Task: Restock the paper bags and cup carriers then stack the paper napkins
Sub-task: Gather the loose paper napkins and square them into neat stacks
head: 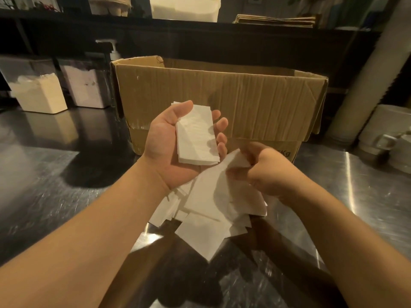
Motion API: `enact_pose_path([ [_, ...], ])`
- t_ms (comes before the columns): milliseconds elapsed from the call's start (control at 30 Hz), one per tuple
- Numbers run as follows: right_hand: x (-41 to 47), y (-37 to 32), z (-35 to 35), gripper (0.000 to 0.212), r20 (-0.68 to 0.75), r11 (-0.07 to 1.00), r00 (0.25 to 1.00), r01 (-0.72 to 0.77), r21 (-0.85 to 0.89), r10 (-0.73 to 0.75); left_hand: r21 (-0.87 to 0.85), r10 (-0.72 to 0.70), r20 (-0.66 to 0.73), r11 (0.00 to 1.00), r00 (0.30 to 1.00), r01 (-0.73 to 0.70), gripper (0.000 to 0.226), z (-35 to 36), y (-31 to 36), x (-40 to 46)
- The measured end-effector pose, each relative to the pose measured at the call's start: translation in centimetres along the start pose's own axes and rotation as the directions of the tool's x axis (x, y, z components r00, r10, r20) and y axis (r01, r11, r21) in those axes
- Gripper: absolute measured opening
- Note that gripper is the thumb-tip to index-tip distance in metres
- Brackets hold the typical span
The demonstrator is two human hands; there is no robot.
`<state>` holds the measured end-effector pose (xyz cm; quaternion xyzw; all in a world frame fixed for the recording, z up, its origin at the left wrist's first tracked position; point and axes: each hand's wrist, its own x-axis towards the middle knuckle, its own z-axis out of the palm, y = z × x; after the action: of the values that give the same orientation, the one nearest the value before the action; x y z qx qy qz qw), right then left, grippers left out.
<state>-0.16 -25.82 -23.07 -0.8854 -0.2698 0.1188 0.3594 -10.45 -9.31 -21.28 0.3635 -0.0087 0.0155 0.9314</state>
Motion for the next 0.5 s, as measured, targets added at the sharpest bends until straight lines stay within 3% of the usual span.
enact_pose_path([
  [67,1.1,0.8,0.3,0.058,-0.139,0.989,0.99,-0.04,-0.142,0.02,0.003,-0.003,0.0,1.0,1.0,0.003,0.049,0.0,0.0,0.0],
  [100,1.1,0.7,0.4,0.059,-0.174,0.985,0.985,-0.033,-0.17,0.003,0.006,-0.005,-0.001,1.0,1.0,0.005,0.049,-0.1,0.0,0.1],
  [300,-0.2,0.2,1.7,0.047,0.095,0.992,0.995,0.053,-0.116,-0.042,0.016,-0.015,0.001,1.0,1.0,0.015,0.05,-0.2,-0.1,0.3],
  [500,-0.3,0.3,1.7,0.013,-0.045,0.983,0.983,0.177,-0.057,-0.18,0.026,-0.011,-0.042,1.0,0.999,0.012,0.044,-0.1,-0.2,0.3],
])
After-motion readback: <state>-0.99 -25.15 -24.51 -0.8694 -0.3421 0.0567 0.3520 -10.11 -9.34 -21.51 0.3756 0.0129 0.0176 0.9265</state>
